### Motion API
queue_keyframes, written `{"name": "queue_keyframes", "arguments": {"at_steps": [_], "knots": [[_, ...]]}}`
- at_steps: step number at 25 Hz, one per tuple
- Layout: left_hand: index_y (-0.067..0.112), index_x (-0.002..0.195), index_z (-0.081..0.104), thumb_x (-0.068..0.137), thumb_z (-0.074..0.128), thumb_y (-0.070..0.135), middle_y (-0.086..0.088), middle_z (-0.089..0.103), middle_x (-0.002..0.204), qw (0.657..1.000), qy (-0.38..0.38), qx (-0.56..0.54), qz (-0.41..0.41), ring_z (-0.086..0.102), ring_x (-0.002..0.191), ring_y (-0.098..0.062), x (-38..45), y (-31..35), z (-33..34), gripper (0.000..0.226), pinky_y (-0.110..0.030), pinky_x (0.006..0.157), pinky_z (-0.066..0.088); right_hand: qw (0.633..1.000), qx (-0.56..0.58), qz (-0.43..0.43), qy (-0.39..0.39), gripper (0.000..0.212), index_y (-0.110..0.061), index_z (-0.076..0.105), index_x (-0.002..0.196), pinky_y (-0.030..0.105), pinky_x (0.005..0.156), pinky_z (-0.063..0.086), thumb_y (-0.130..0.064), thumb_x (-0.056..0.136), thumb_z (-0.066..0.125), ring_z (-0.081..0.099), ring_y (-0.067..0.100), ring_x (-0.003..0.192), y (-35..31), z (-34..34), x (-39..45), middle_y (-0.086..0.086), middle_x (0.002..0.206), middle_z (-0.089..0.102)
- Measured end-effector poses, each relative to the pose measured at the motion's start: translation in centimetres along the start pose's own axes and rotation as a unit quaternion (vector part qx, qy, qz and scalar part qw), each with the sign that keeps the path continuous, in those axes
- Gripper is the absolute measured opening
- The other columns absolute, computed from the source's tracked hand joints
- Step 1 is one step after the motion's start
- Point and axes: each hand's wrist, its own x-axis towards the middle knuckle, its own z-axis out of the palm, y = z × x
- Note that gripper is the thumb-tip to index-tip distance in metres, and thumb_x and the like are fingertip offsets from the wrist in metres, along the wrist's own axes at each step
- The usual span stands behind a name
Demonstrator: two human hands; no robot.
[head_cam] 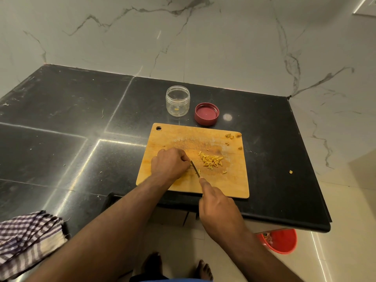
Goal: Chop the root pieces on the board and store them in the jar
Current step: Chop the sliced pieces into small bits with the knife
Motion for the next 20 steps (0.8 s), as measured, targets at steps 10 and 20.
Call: {"name": "queue_keyframes", "arguments": {"at_steps": [10, 20], "knots": [[0.032, 0.087, 0.075, 0.088, 0.069, 0.036, 0.014, 0.070, 0.086, 1.000, 0.009, -0.008, -0.007, 0.062, 0.090, -0.014, -0.3, -0.2, 0.2, 0.007, -0.043, 0.077, 0.057, 1.000, 0.020, 0.004, 0.020, 0.051, -0.026, 0.020, 0.153, 0.034, 0.077, 0.047, -0.028, 0.103, 0.030, 0.057, 0.019, 0.095, -0.2, -0.6, -0.2, -0.001, 0.122, 0.055], [0.034, 0.084, 0.072, 0.087, 0.070, 0.041, 0.015, 0.068, 0.085, 1.000, 0.016, -0.008, -0.016, 0.060, 0.090, -0.014, -0.4, -0.2, 0.3, 0.008, -0.044, 0.079, 0.056, 1.000, -0.011, 0.004, -0.006, 0.051, -0.027, 0.019, 0.153, 0.031, 0.071, 0.048, -0.030, 0.103, 0.029, 0.060, 0.018, 0.089, 0.1, -0.2, -1.5, -0.001, 0.120, 0.057]]}}
